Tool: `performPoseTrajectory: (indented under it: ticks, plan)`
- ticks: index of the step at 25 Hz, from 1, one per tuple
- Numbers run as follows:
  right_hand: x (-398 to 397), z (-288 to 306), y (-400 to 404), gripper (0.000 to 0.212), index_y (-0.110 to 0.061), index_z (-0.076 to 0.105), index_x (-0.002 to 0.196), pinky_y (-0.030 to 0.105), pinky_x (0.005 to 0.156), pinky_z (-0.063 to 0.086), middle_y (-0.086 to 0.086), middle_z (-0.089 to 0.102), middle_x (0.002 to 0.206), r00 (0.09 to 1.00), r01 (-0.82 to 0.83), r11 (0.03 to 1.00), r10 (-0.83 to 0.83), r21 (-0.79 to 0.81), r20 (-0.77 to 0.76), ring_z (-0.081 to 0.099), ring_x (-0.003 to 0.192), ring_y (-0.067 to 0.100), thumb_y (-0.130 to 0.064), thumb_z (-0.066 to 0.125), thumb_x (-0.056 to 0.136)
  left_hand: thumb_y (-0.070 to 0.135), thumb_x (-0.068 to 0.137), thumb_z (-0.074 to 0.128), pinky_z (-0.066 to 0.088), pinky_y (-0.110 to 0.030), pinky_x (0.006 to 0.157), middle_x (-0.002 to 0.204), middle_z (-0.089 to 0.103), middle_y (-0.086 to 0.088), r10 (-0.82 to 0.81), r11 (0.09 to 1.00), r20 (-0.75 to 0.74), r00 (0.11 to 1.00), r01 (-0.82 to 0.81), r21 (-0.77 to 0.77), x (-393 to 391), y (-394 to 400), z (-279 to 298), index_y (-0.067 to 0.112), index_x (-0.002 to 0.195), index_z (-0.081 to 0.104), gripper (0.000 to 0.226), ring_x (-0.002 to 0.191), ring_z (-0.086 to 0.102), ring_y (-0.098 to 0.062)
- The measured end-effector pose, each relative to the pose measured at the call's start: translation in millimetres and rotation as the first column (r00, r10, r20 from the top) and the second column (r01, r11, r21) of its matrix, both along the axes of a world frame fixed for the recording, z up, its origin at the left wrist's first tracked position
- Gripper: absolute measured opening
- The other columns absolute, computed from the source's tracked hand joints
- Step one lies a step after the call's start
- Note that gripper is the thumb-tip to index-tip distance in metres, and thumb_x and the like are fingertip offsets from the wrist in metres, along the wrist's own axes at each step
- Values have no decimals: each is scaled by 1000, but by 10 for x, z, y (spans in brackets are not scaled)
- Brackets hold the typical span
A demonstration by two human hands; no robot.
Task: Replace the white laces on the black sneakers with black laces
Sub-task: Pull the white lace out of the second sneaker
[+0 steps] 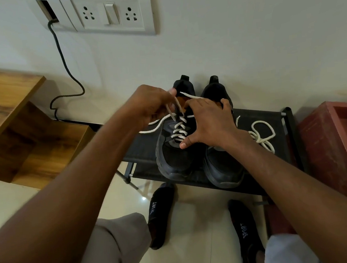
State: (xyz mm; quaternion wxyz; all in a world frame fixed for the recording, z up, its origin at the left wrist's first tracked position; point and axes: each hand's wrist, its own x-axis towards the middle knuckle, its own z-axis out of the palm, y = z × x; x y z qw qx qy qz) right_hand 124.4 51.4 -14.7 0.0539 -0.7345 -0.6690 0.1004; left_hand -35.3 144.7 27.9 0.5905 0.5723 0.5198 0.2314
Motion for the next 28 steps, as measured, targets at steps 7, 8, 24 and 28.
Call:
performPoseTrajectory:
  ticks: [7, 8, 24, 28]
  plan:
    - [-17, 5, 19, 113, -30, 40, 150, 66, 124, 9, -4, 46, 158, 1000, -2, 1000, 2, 0, 14, 35, 152, 24, -78, 84, 57, 47, 82, 84, 42, -25, 54, 71, 67, 5, -140, 835, -500, 855, 373, 404, -7, 56, -101, 18, 91, 68, 35, 68, 65, -12]
    - [-16, 4, 17, 114, -30, 40, 150, 67, 123, 9, -5, 45, 158, 1000, -4, 1000, 4, -1, 17, 35, 152, 23, -79, 84, 57, 45, 79, 87, 40, -27, 56, 72, 65, 6, -152, 771, -619, 771, 484, 413, 16, 59, -131, 18, 89, 71, 32, 74, 65, -17]
    - [-37, 49, 2, 113, -30, 43, 146, 67, 121, 8, -7, 50, 153, 999, -1, 1000, 1, -12, 54, 38, 149, 23, -83, 82, 54, 42, 80, 86, 38, -32, 63, 81, 68, -2, -104, 694, -730, 675, 576, 433, 62, 100, -204, 15, 86, 73, 30, 83, 64, -24]
    - [-43, 41, 11, 110, -31, 44, 143, 66, 122, 8, -8, 51, 151, 999, -4, 1000, 4, -12, 52, 39, 148, 23, -84, 81, 53, 39, 87, 77, 31, -39, 83, 87, 67, 3, 28, 654, -762, 647, 564, 504, 121, 70, -173, 22, 81, 68, 20, 99, 55, -23]
